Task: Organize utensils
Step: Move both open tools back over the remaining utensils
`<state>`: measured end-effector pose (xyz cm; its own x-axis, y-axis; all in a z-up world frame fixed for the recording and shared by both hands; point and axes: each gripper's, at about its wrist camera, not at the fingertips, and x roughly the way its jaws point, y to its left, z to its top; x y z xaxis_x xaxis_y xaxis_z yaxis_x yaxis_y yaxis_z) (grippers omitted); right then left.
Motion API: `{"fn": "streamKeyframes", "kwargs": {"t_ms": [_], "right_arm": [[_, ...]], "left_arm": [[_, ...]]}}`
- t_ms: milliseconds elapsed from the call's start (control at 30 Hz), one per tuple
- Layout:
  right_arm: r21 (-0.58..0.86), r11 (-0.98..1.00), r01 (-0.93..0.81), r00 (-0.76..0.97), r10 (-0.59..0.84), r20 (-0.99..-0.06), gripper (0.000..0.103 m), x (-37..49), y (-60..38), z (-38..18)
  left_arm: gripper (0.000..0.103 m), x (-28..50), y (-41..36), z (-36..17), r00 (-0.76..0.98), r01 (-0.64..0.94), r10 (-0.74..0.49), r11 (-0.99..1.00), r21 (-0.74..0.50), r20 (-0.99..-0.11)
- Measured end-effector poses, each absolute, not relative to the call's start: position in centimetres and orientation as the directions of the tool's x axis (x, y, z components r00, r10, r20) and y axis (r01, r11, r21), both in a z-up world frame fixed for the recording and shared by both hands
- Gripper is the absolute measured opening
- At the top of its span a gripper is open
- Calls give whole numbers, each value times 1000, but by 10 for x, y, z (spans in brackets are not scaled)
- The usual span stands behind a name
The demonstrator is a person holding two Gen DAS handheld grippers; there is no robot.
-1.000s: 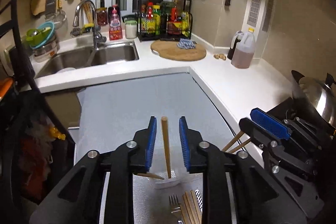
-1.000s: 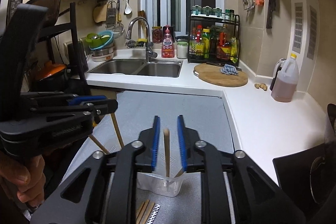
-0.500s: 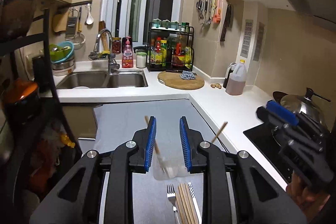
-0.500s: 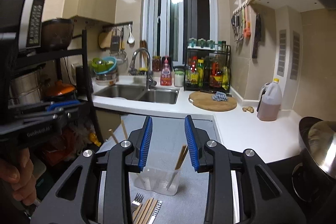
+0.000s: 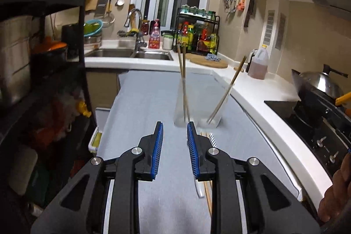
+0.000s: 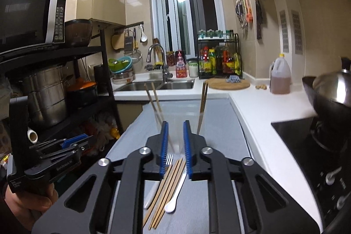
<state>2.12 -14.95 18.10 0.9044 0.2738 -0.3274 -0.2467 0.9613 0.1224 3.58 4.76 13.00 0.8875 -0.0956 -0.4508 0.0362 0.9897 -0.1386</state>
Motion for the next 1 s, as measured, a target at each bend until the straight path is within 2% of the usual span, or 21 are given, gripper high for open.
{"fn": "streamKeyframes", "kwargs": {"t_ms": [133, 200, 300, 433, 633, 700, 800, 1000], "right_arm": [[162, 957, -241, 864, 288, -413, 8, 23, -147, 132], [191, 954, -232, 827, 297, -478, 8, 27, -145, 104], [204, 953, -226, 782, 302, -545, 7, 30, -142, 71], [231, 949, -213, 735, 312, -603, 7, 42, -138, 46], [304, 938, -167, 673, 334, -659, 16, 72, -132, 24], [308, 938, -156, 664, 331, -671, 25, 80, -128, 19], [310, 942, -125, 635, 316, -705, 25, 88, -125, 11], [298, 947, -123, 631, 306, -713, 26, 86, -117, 10]], "left_arm": [[21, 23, 51, 97, 879, -15, -47, 992, -126, -474], [16, 21, 53, 82, 866, -25, -38, 992, -120, -499], [13, 28, 55, 64, 829, -26, -52, 991, -132, -556], [12, 36, 55, 55, 813, -24, -65, 989, -146, -578], [12, 37, 54, 48, 797, -24, -90, 983, -180, -597], [12, 38, 53, 45, 793, -18, -98, 983, -183, -601], [12, 38, 51, 43, 789, -13, -104, 983, -185, -605], [12, 38, 47, 41, 786, 3, -126, 980, -200, -605]]}}
